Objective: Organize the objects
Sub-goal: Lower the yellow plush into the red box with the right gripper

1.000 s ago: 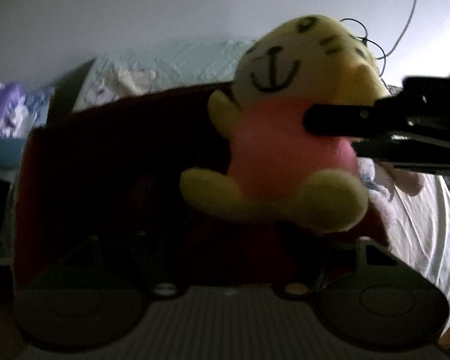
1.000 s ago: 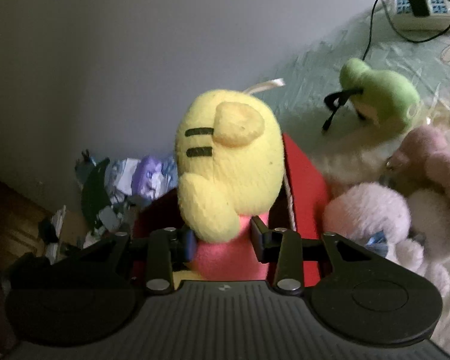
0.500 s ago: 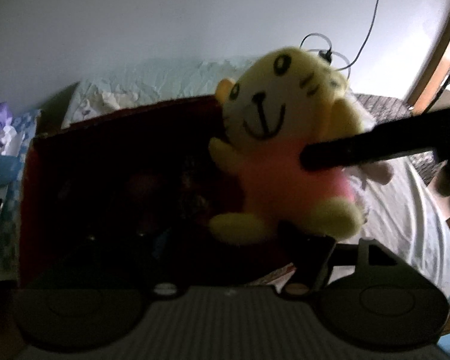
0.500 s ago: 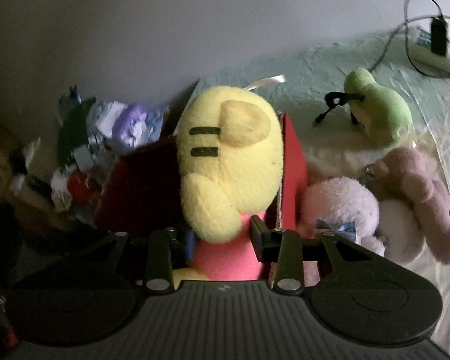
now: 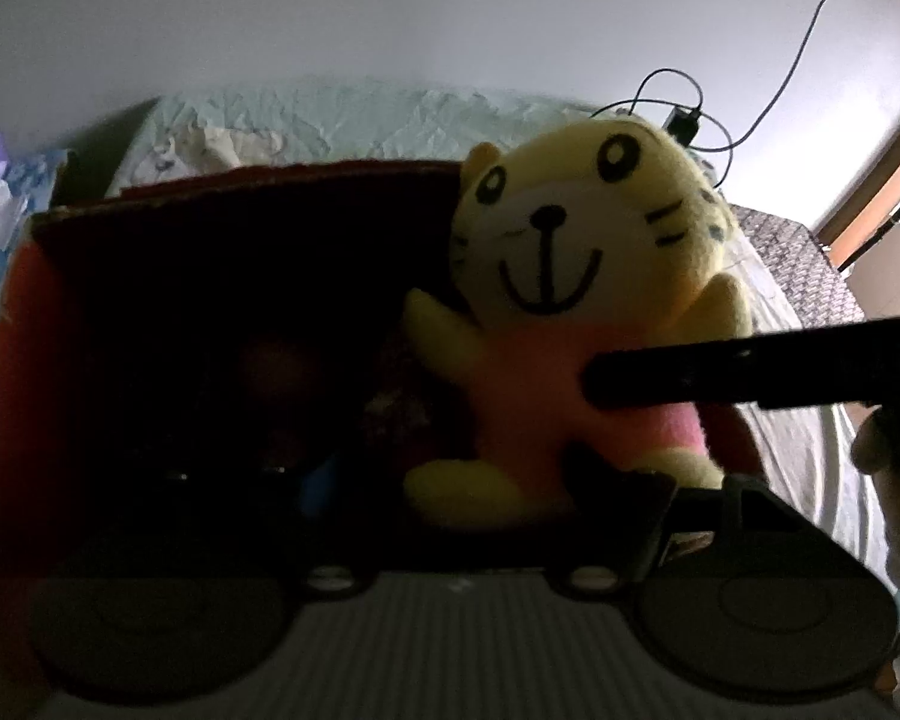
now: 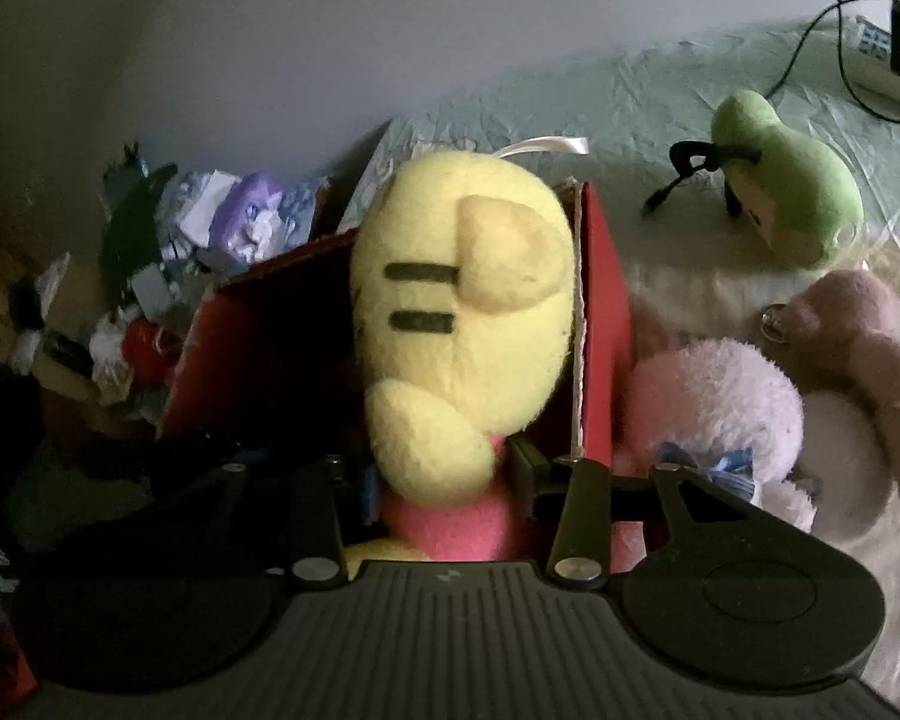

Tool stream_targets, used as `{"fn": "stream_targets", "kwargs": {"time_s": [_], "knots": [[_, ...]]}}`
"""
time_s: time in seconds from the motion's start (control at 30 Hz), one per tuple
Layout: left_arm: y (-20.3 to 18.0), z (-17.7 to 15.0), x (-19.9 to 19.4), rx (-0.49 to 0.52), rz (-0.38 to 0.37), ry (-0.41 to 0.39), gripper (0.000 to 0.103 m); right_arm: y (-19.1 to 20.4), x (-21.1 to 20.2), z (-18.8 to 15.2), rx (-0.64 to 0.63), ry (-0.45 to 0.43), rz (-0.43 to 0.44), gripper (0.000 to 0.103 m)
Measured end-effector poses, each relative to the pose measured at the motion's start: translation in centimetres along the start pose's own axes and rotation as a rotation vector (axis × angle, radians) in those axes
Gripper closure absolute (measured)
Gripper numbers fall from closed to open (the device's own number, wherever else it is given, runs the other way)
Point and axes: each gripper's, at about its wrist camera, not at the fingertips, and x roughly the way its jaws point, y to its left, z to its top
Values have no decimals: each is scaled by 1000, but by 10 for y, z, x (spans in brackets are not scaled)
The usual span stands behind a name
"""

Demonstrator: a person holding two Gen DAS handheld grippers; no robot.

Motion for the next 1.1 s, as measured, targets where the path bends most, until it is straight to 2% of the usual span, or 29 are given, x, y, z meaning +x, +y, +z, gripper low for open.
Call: {"fn": "stream_targets", "kwargs": {"time_s": [0.13,0.23,0.33,0.4,0.43,0.53,0.63,0.77,0.87,0.93,1.1], "knots": [[3,1,4,-5,8,6,28,5,-10,-7,-8,-52,-12,53],[6,1,6,-25,0,8,28,7,-29,-9,-23,-137,-23,49],[4,1,9,-17,-2,9,28,1,-48,-8,27,-286,-18,47],[0,0,11,3,3,8,28,-4,-56,-5,71,-392,-15,49],[-3,0,11,12,3,8,28,-6,-55,-2,86,-418,-5,51],[-7,0,14,27,-6,13,31,-8,-40,8,79,-408,7,64],[-12,-1,17,48,-8,16,33,-7,-21,11,69,-380,46,65],[-14,-2,22,56,-36,38,33,9,3,15,-26,-301,12,67],[-15,-2,24,60,-34,37,30,21,22,15,-114,-294,-124,67],[-12,0,26,48,-34,37,26,22,28,15,-146,-300,-170,67],[-6,4,31,19,-41,56,19,2,21,18,-43,-306,-104,67]]}}
